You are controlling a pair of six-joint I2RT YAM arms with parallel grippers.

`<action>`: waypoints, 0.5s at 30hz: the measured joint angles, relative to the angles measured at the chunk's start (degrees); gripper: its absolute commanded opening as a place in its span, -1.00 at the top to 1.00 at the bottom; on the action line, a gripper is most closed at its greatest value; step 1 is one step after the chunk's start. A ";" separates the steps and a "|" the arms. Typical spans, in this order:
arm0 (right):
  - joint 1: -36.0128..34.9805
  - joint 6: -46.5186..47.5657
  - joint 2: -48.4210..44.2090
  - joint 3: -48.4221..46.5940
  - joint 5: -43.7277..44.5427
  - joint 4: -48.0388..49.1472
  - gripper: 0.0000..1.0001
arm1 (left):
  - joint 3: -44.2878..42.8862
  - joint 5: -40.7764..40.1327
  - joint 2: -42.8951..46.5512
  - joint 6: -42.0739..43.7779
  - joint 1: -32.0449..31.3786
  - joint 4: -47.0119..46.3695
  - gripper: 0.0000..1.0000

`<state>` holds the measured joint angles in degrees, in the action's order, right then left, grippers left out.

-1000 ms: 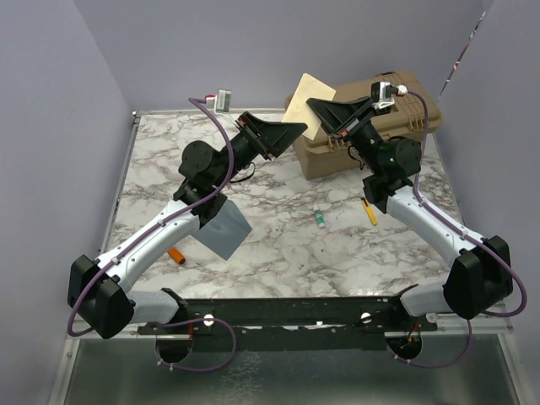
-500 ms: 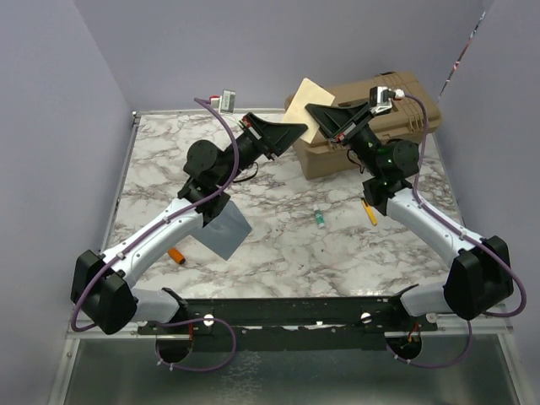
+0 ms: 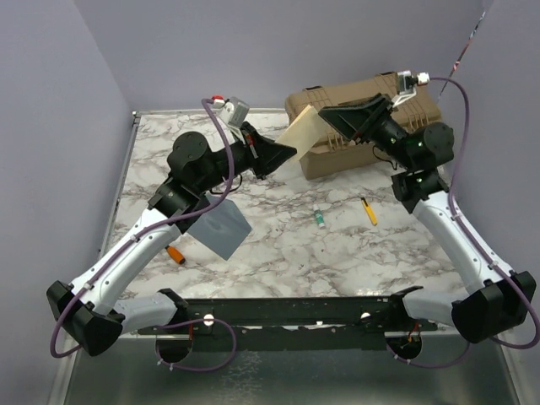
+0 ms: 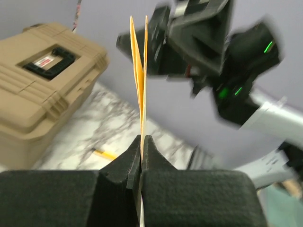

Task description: Place the letter into the envelope and seal it

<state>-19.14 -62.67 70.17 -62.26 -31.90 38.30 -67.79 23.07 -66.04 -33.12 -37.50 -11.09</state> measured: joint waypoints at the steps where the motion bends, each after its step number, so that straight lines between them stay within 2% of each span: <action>1: 0.09 4.50 0.07 -2.95 -1.84 -4.72 -0.27 | -1.25 0.76 0.00 2.97 0.00 3.58 1.00; 7: 0.09 38.21 3.17 -24.70 -12.09 -37.18 -0.72 | -3.98 3.80 0.15 23.41 0.00 21.75 1.00; 8: 0.09 43.76 3.91 -28.17 -13.40 -42.42 -0.76 | -3.98 3.98 0.13 24.28 0.00 24.37 1.00; 13: 0.09 67.54 8.20 -40.92 -22.40 -66.01 -0.83 | -5.16 4.09 -1.95 36.13 0.00 35.98 1.00; 15: 0.09 72.83 9.35 -42.23 -24.79 -71.38 -0.83 | -6.82 4.13 -4.35 39.98 0.00 40.50 1.00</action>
<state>-19.05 10.15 79.53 -104.49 -56.69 -33.08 -74.61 27.20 -70.39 6.85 -37.50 29.41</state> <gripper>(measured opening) 0.914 0.002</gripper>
